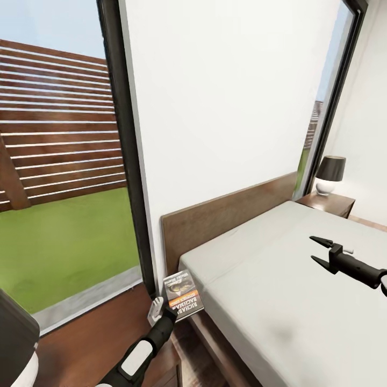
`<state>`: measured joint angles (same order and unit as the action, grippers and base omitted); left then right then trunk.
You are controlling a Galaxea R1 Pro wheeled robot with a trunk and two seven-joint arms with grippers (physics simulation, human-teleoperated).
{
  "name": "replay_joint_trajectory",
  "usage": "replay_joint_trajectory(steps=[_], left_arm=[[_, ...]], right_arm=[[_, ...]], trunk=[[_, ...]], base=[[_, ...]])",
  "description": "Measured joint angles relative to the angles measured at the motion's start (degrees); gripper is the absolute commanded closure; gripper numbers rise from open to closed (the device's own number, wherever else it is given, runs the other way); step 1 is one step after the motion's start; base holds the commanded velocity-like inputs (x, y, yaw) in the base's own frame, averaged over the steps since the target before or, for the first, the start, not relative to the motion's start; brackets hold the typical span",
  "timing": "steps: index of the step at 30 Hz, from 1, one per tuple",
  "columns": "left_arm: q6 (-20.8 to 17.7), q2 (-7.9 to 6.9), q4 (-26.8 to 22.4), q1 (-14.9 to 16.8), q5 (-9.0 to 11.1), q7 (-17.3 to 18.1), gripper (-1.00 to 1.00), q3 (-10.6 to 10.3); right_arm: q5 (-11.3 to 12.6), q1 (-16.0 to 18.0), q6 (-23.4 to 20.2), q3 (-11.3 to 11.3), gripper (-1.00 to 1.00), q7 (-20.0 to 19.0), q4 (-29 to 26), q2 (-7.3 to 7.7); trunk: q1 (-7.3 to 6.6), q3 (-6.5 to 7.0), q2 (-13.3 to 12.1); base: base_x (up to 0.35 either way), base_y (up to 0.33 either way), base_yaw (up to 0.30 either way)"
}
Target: In the bedroom, move the book from the bed onto either nightstand, and place the two sandals side by side next to the bed.
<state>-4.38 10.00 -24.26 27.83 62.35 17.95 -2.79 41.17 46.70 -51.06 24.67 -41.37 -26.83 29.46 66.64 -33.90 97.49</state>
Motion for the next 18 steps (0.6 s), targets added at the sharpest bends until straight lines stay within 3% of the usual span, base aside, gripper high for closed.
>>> replay_joint_trajectory(steps=[18], left_arm=[[-0.3, 0.0, -0.3, 0.0, 0.0, 0.1, 1.0, 0.0]], right_arm=[[0.0, 0.0, 0.0, -0.1, -1.0, -0.6, 0.0, 0.0]], trunk=[[0.0, 0.0, 0.0]], base=[[0.0, 0.0, 0.008]])
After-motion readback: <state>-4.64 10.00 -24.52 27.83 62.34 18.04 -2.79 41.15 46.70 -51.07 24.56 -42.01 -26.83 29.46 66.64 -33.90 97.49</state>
